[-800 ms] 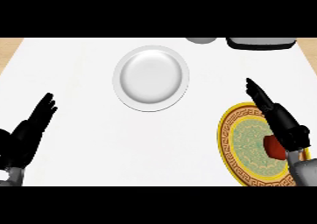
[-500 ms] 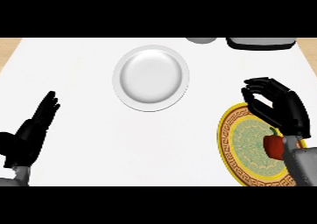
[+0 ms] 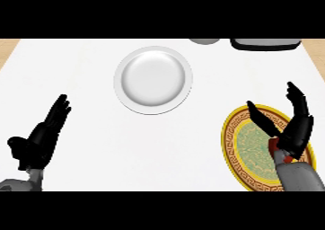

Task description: Pick the bell pepper from the plate and place it in the plate

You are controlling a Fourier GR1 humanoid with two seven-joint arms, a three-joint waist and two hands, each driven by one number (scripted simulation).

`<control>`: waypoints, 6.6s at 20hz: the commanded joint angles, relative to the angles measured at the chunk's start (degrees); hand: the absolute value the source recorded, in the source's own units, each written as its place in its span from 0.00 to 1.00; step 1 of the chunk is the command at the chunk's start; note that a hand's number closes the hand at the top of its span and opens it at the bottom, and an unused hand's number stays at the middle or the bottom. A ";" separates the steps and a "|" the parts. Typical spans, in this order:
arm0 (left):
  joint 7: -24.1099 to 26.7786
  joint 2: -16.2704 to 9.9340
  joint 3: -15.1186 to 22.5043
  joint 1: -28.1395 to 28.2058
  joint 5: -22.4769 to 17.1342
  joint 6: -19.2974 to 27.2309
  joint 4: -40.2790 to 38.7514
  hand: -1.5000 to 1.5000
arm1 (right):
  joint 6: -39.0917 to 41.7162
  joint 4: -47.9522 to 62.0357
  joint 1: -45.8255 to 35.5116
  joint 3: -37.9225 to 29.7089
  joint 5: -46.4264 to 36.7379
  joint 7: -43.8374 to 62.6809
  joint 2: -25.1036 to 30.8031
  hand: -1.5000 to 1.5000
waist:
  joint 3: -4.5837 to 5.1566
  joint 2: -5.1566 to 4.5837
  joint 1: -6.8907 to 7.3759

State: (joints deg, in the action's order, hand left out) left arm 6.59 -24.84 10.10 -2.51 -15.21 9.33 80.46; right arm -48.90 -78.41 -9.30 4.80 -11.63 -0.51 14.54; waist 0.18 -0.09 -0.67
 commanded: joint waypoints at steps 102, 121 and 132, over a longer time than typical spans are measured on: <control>-1.43 11.37 -11.67 -2.25 12.52 -10.57 -3.13 0.50 | 56.60 -31.05 -17.25 17.18 -65.92 57.30 -14.52 1.00 | -0.16 -0.04 1.36; 1.81 11.85 -11.31 -1.03 14.44 -12.49 -3.07 0.50 | 23.21 24.83 -47.33 19.40 -43.61 55.09 -14.53 1.00 | -0.17 -0.43 3.39; -1.16 14.22 -10.09 -4.84 14.99 -11.68 -4.91 0.50 | 4.05 41.01 -51.08 19.68 -33.78 57.40 -14.53 0.00 | -0.17 -1.02 5.18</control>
State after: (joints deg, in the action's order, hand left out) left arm 6.70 -11.81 -0.63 -6.75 -0.51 -2.99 75.59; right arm -36.40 -42.29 -60.68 23.03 -49.39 54.55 0.21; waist 0.02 -1.02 4.06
